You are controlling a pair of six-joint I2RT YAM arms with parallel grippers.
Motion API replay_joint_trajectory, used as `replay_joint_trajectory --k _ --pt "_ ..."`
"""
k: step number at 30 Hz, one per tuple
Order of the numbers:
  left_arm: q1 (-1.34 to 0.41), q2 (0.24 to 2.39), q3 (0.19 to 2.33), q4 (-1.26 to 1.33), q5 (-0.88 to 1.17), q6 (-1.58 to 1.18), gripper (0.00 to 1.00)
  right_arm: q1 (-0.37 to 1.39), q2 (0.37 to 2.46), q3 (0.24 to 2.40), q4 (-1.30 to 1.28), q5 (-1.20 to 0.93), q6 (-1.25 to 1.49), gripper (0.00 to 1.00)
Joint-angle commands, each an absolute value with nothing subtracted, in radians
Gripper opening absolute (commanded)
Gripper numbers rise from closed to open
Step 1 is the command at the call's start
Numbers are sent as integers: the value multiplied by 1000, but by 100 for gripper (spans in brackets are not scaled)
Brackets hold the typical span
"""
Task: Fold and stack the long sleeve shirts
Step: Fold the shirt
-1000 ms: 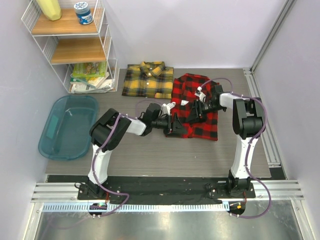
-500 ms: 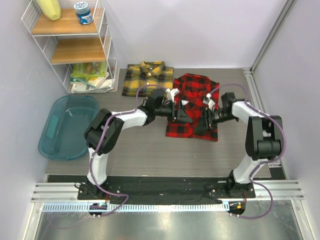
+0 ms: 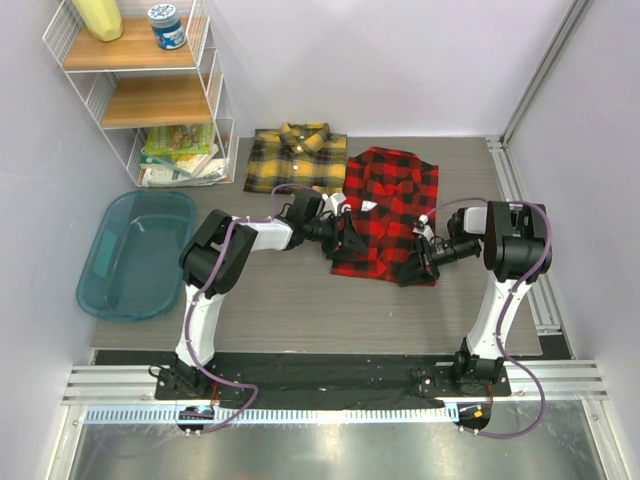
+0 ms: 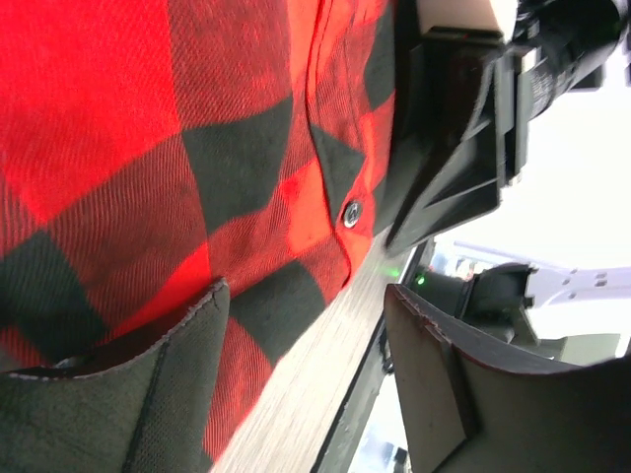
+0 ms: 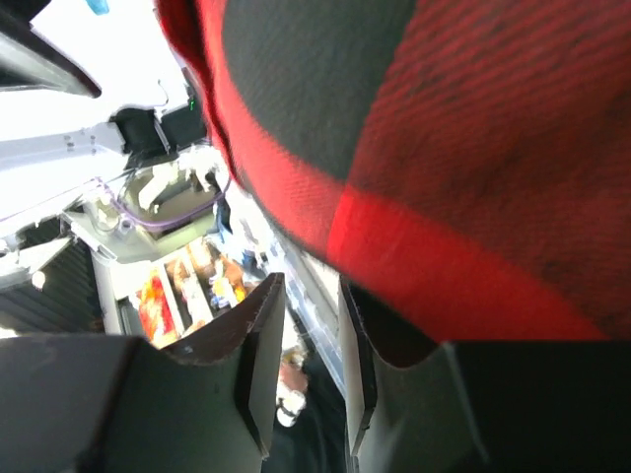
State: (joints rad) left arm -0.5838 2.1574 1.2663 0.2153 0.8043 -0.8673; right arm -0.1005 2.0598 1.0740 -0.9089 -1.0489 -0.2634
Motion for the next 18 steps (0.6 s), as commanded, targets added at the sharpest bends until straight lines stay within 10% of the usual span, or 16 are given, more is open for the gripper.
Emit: replay_joint_trajectory --k 1,18 --pt "-577 2083 1233 116 856 -758 68 -103 1988 1182 -1198 -1061 -489 35" --pt "-525 2377 1680 49 681 -735 62 -110 2279 1710 -847 -878 -206 34"
